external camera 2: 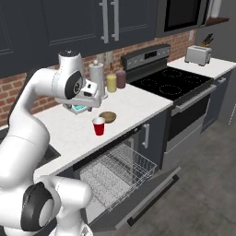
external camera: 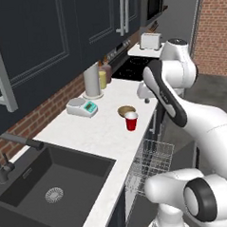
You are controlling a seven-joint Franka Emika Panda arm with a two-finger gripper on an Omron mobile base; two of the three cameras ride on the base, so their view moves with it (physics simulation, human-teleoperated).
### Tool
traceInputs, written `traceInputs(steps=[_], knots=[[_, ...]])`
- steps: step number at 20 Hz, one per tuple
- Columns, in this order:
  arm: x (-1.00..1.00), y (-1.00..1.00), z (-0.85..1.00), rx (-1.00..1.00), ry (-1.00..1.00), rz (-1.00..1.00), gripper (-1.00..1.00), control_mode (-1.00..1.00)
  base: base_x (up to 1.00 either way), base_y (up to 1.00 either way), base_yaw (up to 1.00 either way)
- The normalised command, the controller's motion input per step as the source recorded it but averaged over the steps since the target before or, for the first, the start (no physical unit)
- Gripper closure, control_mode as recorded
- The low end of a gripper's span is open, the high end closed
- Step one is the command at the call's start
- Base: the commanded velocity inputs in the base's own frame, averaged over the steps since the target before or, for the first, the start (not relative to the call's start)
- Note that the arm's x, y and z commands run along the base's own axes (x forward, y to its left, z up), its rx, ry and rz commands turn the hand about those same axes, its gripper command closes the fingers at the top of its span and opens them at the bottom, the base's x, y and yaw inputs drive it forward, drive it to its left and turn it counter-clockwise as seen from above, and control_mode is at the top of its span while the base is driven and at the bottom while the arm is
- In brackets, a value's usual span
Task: Pick up the cup and bowl from the counter, place them in the dishwasher, and close the dishwasher door.
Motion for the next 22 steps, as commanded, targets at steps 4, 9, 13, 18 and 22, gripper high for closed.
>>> traceInputs(steps=[4, 9, 13, 18, 22], knots=[[0.24, -0.29, -0.05, 0.21, 0.0, -0.03, -1.0, -1.0, 0.0, 0.0, 0.0], [0.38, -0.27, -0.35, 0.22, 0.03, -0.04, -1.0, -1.0, 0.0, 0.0, 0.0], [0.43, -0.1, -0.57, 0.14, 0.0, -0.04, -1.0, -1.0, 0.0, 0.0, 0.0], [0.54, 0.0, -0.59, 0.03, 0.0, -0.04, -1.0, -1.0, 0.0, 0.0, 0.0], [0.52, 0.0, -0.58, 0.0, 0.0, -0.06, -1.0, -1.0, 0.0, 0.0, 0.0]])
